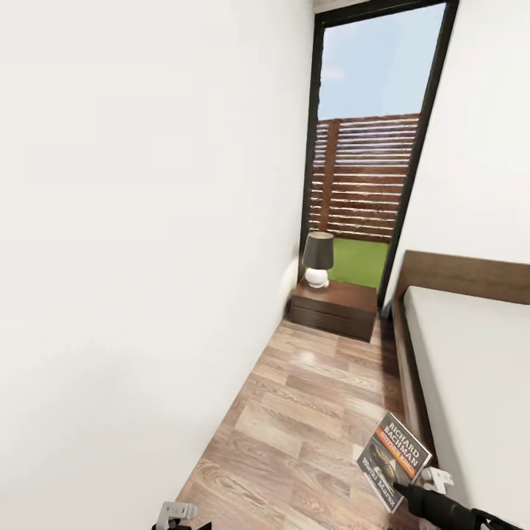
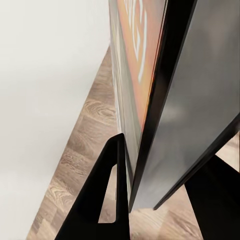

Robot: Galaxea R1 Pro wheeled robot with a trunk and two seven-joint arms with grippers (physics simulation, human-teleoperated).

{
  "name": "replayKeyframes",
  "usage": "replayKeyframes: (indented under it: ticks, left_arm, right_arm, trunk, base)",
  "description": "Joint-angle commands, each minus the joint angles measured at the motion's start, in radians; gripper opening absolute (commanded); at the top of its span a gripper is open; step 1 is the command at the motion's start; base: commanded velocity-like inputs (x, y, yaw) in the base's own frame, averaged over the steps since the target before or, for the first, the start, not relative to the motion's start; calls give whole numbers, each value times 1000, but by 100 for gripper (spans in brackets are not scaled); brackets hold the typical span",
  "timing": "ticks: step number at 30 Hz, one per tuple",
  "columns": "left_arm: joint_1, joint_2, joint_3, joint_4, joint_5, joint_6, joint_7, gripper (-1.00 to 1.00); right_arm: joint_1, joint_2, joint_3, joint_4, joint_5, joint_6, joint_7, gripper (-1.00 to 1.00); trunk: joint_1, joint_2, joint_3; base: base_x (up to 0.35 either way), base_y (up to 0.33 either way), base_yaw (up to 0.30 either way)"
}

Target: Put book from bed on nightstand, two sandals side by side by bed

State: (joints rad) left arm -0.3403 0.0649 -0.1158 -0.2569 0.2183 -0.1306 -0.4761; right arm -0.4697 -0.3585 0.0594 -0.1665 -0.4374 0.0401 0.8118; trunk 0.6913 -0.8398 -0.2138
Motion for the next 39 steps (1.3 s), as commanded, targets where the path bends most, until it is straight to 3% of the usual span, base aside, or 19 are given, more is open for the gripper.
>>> replayKeyframes:
  ticks: [1,17,24,39]
  left_arm:
    - [-1,1,-8,1,9,-4,-1,100]
    - [0,1,-8,1,9,-4,-1,100]
    - [0,1,-8,1,9,-4,-1,100]
    - [0,1,-8,1,9,-4,-1,100]
  right_arm:
    - [-1,-1,3,0,-12,4,3,-100]
    - [-1,-1,3,0,-12,4,3,-100]
    - [-1,-1,3,0,-12,4,3,-100]
    - [-1,-1,3,1,-12,4,3,-100]
  trunk:
    - [0,-1,-1]
    - [0,-1,-1]
    - [0,-1,-1]
    - [0,-1,-1]
  base:
    - [62,0,-295]
    - [188,73,-280]
    - [68,3,-37]
    - [302,0,-1]
